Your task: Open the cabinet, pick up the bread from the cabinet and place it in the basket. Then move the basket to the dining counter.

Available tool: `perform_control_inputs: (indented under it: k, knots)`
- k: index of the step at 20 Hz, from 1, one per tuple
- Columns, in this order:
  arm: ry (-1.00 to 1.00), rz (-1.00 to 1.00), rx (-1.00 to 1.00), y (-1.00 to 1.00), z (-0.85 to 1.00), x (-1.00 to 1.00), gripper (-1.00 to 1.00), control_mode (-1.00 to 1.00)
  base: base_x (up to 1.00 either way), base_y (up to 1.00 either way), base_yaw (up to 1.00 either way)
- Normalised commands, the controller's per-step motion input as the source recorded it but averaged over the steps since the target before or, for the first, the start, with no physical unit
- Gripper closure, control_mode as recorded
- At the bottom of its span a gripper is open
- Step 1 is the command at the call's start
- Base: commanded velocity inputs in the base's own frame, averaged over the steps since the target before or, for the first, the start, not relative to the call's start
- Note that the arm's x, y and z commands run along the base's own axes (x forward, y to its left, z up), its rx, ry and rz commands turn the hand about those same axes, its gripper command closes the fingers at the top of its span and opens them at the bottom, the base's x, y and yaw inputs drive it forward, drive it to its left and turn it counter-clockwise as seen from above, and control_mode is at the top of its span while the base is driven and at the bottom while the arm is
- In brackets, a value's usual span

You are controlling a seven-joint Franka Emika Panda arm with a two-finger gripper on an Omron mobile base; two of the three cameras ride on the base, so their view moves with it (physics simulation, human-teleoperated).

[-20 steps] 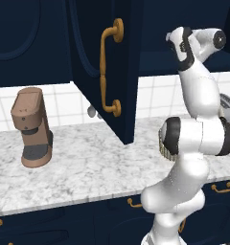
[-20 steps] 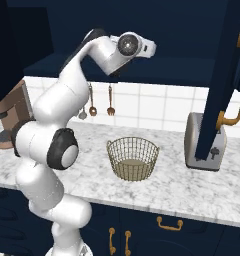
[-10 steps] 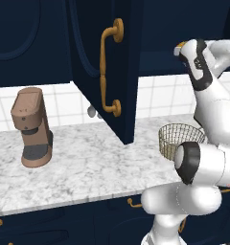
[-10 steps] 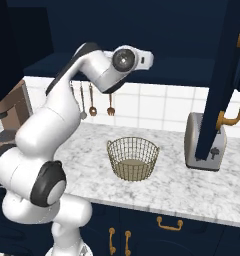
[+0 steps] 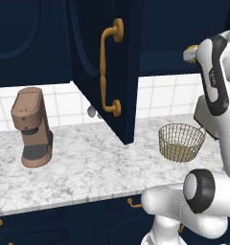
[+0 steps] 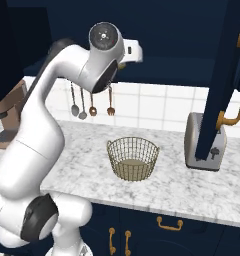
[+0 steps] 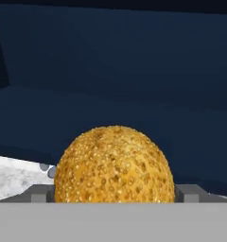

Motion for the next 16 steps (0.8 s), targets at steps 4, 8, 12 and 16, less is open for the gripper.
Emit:
perform_control_inputs:
  k: [4, 8, 12, 16]
  knots:
    - [0.17, 0.01, -0.13, 0.04, -0.64, -0.93, 1.0, -1.0, 0.0, 0.0, 0.0]
    - [0.25, 0.0, -0.12, 0.0, -1.0, -0.44, 1.0, -1.0, 0.0, 0.0, 0.0]
    - [0.24, 0.0, -0.05, -0.03, -1.0, -0.28, 1.0, -1.0, 0.0, 0.0, 0.0]
    - [0.23, 0.0, -0.04, -0.03, -1.0, 0.01, 1.0, -1.0, 0.0, 0.0, 0.0]
